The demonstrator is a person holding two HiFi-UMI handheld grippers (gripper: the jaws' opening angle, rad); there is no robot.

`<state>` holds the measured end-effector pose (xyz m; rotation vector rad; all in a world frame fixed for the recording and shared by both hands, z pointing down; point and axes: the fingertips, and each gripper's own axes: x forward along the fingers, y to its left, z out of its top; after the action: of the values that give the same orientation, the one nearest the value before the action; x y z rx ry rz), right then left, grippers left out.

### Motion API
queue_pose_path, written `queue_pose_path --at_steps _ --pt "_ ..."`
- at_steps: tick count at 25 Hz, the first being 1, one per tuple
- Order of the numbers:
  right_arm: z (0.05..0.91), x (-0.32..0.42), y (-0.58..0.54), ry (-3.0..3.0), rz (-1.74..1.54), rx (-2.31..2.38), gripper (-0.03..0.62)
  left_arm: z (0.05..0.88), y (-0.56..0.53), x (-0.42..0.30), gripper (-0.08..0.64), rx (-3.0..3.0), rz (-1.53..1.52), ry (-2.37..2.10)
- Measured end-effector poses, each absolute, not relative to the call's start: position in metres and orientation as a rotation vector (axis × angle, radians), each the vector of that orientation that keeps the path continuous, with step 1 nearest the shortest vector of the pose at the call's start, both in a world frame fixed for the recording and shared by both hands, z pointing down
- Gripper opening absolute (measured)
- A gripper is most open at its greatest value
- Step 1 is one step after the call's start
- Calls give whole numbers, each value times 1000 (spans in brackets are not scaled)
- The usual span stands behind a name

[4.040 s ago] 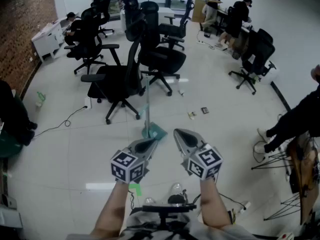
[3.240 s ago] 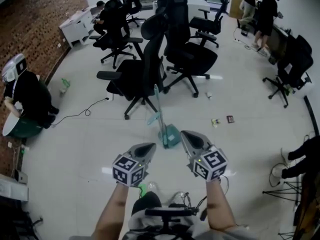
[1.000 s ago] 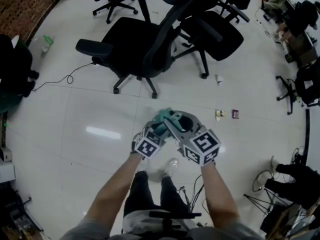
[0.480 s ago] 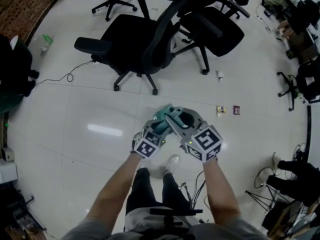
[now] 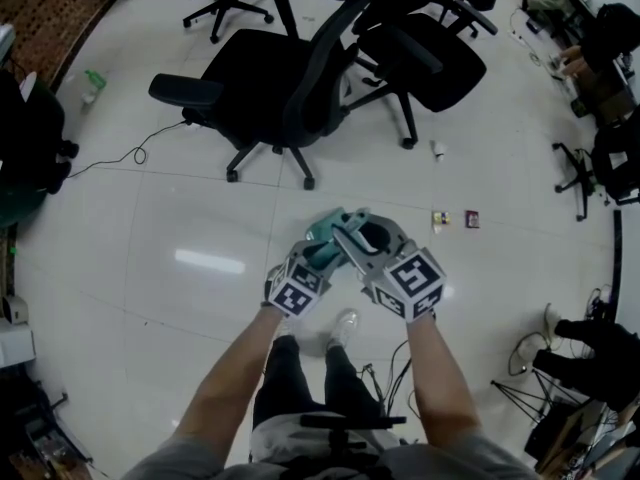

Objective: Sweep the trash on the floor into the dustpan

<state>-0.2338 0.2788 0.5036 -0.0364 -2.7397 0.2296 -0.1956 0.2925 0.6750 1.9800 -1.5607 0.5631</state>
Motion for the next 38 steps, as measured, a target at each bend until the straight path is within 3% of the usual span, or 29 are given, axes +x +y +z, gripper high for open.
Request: queue_pose_path --at_steps 10,20,38 --pt "476 -163 214 -2733 206 215 87 643 319 -218 117 1892 554 -1599" --pt "389 -97 197 -2840 138 494 87 549 313 -202 117 1969 678 -1578" --pt "357 -47 198 -2771 0 812 87 473 249 -175 114 2205 762 -1506"
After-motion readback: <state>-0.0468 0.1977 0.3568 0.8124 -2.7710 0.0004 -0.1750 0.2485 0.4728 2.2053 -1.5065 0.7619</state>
